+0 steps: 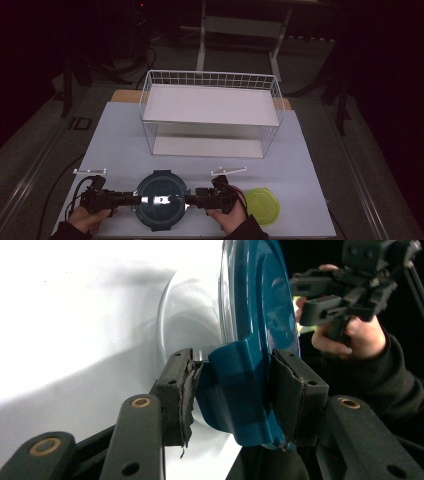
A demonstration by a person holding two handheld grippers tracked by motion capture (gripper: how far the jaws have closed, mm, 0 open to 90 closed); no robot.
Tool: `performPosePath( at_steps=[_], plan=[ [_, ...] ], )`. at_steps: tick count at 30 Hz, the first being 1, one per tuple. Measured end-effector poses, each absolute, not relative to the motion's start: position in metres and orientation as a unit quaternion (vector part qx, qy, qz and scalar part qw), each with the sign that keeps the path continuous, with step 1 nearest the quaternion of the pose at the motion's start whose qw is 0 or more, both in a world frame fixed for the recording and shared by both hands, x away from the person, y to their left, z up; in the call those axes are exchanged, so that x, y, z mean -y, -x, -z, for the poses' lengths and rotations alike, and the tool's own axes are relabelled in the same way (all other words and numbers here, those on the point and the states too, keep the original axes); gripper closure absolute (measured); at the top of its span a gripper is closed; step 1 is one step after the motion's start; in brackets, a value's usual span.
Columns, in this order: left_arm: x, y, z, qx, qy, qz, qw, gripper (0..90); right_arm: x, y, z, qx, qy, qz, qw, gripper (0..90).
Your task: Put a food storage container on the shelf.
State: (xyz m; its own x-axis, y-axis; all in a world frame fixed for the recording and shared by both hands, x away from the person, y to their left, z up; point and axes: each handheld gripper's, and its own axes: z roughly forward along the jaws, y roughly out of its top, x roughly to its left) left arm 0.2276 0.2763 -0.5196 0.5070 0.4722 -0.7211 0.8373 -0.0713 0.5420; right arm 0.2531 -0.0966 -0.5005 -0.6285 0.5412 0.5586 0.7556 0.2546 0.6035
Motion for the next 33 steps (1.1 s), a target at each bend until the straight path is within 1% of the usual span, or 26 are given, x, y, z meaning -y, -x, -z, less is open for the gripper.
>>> performPosePath(
  at_steps=[1, 2, 7, 8, 10, 13, 15, 17, 20, 25, 33],
  plan=[
    [-0.276, -0.227, 0.519, -0.458, -0.711, 0.181, 0.502, 53.9, 0.097, -0.253, 0.501, 0.783, 0.414, 0.449, 0.119, 40.1],
    [-0.276, -0.226, 0.519, -0.451, -0.716, 0.179, 0.503, 54.1, 0.096, -0.254, 0.502, 0.779, 0.415, 0.449, 0.136, 40.4],
    [-0.276, -0.225, 0.52, -0.443, -0.715, 0.182, 0.51, 54.3, 0.094, -0.254, 0.505, 0.778, 0.417, 0.445, 0.155, 41.5],
    [-0.276, -0.224, 0.52, -0.439, -0.716, 0.181, 0.511, 54.7, 0.093, -0.254, 0.508, 0.777, 0.416, 0.441, 0.17, 42.5],
    [-0.276, -0.224, 0.52, -0.437, -0.717, 0.184, 0.511, 54.8, 0.093, -0.255, 0.509, 0.774, 0.418, 0.441, 0.18, 44.6],
    [-0.276, -0.223, 0.52, -0.435, -0.716, 0.186, 0.513, 54.9, 0.094, -0.255, 0.508, 0.769, 0.418, 0.443, 0.196, 53.6],
    [-0.275, -0.221, 0.52, -0.439, -0.714, 0.185, 0.513, 55.1, 0.094, -0.255, 0.508, 0.768, 0.417, 0.443, 0.199, 54.1],
    [-0.275, -0.22, 0.52, -0.445, -0.709, 0.184, 0.514, 55.5, 0.095, -0.256, 0.511, 0.76, 0.418, 0.447, 0.218, 55.3],
    [-0.274, -0.217, 0.52, -0.456, -0.701, 0.184, 0.517, 56.0, 0.096, -0.255, 0.511, 0.761, 0.416, 0.449, 0.214, 55.5],
    [-0.272, -0.21, 0.515, -0.465, -0.703, 0.173, 0.51, 56.5, 0.096, -0.251, 0.509, 0.76, 0.421, 0.449, 0.209, 56.3],
    [-0.269, -0.206, 0.513, -0.485, -0.69, 0.181, 0.506, 56.7, 0.096, -0.25, 0.506, 0.759, 0.426, 0.447, 0.209, 56.4]
  ],
)
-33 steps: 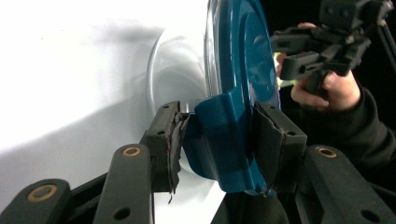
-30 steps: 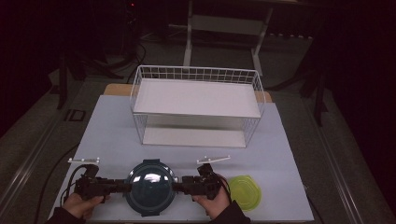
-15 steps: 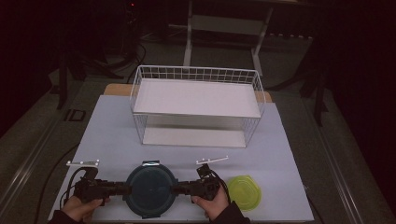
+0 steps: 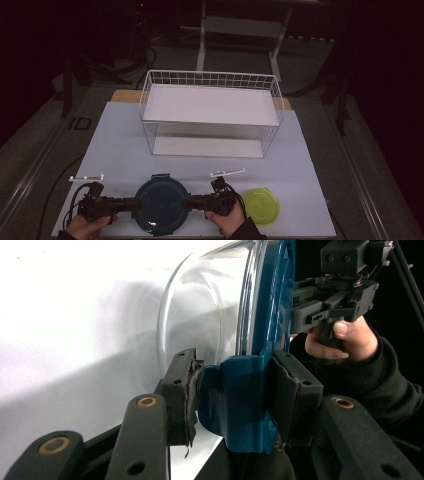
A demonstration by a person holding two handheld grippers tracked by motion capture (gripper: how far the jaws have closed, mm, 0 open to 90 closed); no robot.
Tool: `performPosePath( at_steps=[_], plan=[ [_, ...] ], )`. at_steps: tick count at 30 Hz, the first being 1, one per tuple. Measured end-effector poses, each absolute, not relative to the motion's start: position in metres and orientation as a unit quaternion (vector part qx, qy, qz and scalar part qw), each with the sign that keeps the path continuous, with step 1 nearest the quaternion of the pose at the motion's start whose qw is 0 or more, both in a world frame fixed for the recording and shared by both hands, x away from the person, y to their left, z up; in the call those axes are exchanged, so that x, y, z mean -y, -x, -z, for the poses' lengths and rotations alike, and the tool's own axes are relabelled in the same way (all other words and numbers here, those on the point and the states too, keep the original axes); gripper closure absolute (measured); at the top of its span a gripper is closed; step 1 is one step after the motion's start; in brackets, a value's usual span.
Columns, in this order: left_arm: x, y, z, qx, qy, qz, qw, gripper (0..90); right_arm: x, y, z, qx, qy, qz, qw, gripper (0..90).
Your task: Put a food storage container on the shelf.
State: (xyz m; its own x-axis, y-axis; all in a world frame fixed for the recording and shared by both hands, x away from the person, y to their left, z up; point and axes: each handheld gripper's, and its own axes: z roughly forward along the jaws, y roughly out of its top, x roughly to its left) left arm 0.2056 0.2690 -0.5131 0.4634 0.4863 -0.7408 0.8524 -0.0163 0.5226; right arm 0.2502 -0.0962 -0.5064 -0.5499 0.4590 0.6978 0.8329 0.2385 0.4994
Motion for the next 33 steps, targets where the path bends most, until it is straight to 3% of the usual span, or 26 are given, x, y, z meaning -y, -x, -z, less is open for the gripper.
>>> performPosePath(
  at_steps=[33],
  plan=[
    [-0.216, -0.26, 0.404, -0.416, -0.71, 0.136, 0.551, 57.0, 0.154, -0.274, 0.4, 0.739, 0.42, 0.508, 0.139, 56.6]
  ],
)
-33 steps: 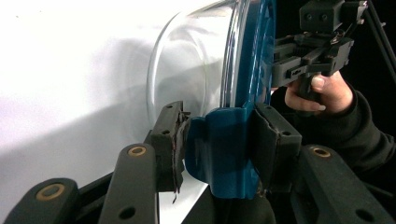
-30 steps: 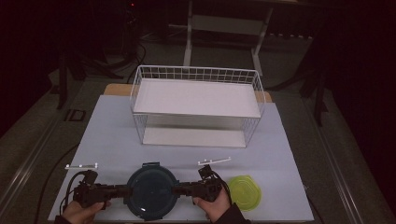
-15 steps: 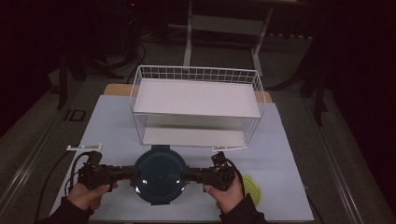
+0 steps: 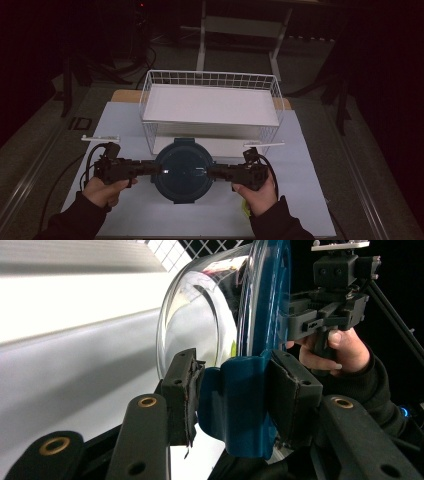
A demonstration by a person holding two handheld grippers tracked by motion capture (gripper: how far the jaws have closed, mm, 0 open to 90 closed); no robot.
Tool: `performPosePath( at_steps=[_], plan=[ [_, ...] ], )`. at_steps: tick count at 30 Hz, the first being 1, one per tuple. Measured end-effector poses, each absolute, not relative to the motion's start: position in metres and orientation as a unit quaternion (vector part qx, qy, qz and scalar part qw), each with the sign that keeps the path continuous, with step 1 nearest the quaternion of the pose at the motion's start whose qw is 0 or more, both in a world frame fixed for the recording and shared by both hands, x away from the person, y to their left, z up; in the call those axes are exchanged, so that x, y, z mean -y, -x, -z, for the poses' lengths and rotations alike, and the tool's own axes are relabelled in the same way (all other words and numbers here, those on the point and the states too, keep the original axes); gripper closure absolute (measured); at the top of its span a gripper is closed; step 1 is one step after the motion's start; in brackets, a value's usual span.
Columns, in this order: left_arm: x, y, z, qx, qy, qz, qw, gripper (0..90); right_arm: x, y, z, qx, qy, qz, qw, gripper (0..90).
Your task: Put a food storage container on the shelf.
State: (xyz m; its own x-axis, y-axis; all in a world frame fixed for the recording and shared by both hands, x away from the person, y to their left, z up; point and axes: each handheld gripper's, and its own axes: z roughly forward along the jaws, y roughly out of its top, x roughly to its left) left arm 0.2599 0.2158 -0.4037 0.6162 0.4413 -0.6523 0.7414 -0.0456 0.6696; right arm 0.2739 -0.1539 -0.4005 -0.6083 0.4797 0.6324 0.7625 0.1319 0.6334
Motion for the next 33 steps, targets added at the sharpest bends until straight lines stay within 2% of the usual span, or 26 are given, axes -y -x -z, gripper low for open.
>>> performPosePath(
  at_steps=[17, 25, 33],
  plan=[
    [-0.189, -0.3, 0.354, -0.391, -0.715, 0.114, 0.569, 57.0, 0.181, -0.306, 0.349, 0.725, 0.421, 0.535, 0.105, 56.8],
    [-0.173, -0.334, 0.332, -0.384, -0.707, 0.113, 0.583, 57.0, 0.197, -0.336, 0.317, 0.719, 0.425, 0.543, 0.088, 56.8],
    [-0.161, -0.363, 0.326, -0.398, -0.694, 0.118, 0.588, 56.8, 0.21, -0.366, 0.308, 0.706, 0.442, 0.546, 0.093, 56.8]
  ],
)
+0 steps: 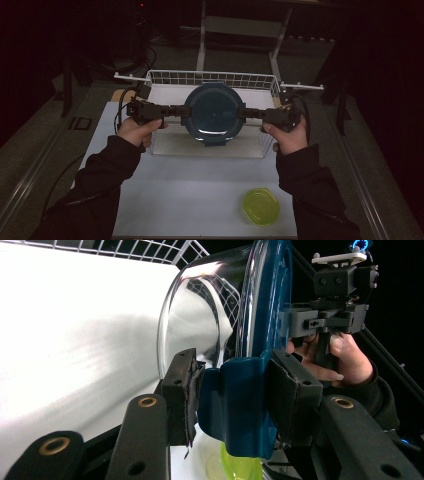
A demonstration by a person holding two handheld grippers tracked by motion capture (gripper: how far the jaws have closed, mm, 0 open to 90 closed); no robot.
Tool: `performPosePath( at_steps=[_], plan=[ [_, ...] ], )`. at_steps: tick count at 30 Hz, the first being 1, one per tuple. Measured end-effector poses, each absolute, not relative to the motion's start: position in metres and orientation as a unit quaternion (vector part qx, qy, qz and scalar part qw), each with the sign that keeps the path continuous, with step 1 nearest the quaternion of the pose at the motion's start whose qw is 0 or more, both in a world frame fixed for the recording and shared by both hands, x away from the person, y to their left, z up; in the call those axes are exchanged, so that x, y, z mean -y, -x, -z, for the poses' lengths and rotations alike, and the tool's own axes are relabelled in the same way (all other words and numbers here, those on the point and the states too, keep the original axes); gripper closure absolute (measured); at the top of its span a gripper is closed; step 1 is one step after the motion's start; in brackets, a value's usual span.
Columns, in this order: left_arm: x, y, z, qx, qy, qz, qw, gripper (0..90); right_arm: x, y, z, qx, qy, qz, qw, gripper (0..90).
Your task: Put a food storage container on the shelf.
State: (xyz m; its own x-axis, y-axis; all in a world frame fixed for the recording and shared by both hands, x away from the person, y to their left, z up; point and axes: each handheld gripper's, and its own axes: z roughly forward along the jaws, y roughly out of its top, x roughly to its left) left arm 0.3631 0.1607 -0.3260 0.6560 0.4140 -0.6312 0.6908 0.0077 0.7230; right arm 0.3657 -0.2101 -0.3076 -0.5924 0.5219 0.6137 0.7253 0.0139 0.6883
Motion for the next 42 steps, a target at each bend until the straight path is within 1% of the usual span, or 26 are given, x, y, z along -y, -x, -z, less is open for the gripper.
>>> performPosePath(
  at_steps=[2, 4, 10, 13, 18, 21, 22, 23, 24, 25, 27, 31, 34, 35, 36, 37, 40, 41, 42],
  plan=[
    [-0.159, -0.366, 0.326, -0.4, -0.693, 0.114, 0.59, 56.8, 0.211, -0.369, 0.308, 0.704, 0.444, 0.546, 0.095, 56.8],
    [-0.157, -0.376, 0.325, -0.404, -0.692, 0.117, 0.586, 56.7, 0.214, -0.38, 0.309, 0.699, 0.45, 0.547, 0.103, 56.8],
    [-0.155, -0.391, 0.328, -0.416, -0.692, 0.119, 0.578, 56.2, 0.216, -0.393, 0.312, 0.692, 0.464, 0.543, 0.105, 56.7],
    [-0.155, -0.398, 0.33, -0.418, -0.694, 0.112, 0.575, 55.7, 0.214, -0.399, 0.314, 0.691, 0.472, 0.537, 0.104, 56.8],
    [-0.155, -0.402, 0.331, -0.427, -0.684, 0.108, 0.582, 55.3, 0.214, -0.409, 0.315, 0.678, 0.486, 0.538, 0.119, 56.6],
    [-0.156, -0.407, 0.334, -0.438, -0.673, 0.118, 0.584, 54.9, 0.214, -0.41, 0.315, 0.68, 0.487, 0.536, 0.117, 56.2],
    [-0.156, -0.41, 0.336, -0.442, -0.669, 0.123, 0.585, 54.9, 0.212, -0.412, 0.313, 0.685, 0.494, 0.526, 0.102, 56.5],
    [-0.155, -0.413, 0.337, -0.45, -0.671, 0.125, 0.576, 52.6, 0.214, -0.413, 0.308, 0.687, 0.504, 0.518, 0.076, 67.7],
    [-0.154, -0.415, 0.34, -0.454, -0.667, 0.137, 0.575, 52.6, 0.214, -0.413, 0.308, 0.687, 0.504, 0.518, 0.076, 67.7],
    [-0.155, -0.421, 0.345, -0.464, -0.655, 0.155, 0.576, 52.4, 0.211, -0.415, 0.307, 0.692, 0.51, 0.506, 0.065, 65.5],
    [-0.155, -0.422, 0.347, -0.47, -0.649, 0.159, 0.576, 52.2, 0.21, -0.416, 0.308, 0.693, 0.512, 0.503, 0.063, 64.8],
    [-0.155, -0.425, 0.349, -0.478, -0.64, 0.151, 0.582, 51.7, 0.207, -0.418, 0.311, 0.69, 0.518, 0.502, 0.055, 61.6],
    [-0.153, -0.425, 0.347, -0.476, -0.647, 0.136, 0.581, 51.1, 0.206, -0.419, 0.314, 0.688, 0.519, 0.504, 0.06, 59.0],
    [-0.152, -0.423, 0.344, -0.473, -0.658, 0.113, 0.575, 49.9, 0.206, -0.419, 0.313, 0.688, 0.52, 0.503, 0.06, 58.5],
    [-0.152, -0.423, 0.344, -0.473, -0.658, 0.113, 0.575, 48.1, 0.206, -0.419, 0.313, 0.688, 0.52, 0.503, 0.06, 58.5],
    [-0.151, -0.423, 0.342, -0.473, -0.663, 0.097, 0.571, 48.1, 0.206, -0.419, 0.313, 0.69, 0.52, 0.501, 0.056, 57.7],
    [-0.151, -0.421, 0.339, -0.469, -0.669, 0.081, 0.571, 36.9, 0.207, -0.417, 0.31, 0.693, 0.517, 0.5, 0.048, 55.0],
    [-0.153, -0.417, 0.335, -0.462, -0.668, 0.054, 0.58, 33.5, 0.208, -0.415, 0.307, 0.695, 0.515, 0.5, 0.043, 53.9],
    [-0.153, -0.417, 0.335, -0.462, -0.668, 0.054, 0.58, 30.7, 0.208, -0.415, 0.307, 0.695, 0.515, 0.5, 0.043, 53.9]
  ],
)
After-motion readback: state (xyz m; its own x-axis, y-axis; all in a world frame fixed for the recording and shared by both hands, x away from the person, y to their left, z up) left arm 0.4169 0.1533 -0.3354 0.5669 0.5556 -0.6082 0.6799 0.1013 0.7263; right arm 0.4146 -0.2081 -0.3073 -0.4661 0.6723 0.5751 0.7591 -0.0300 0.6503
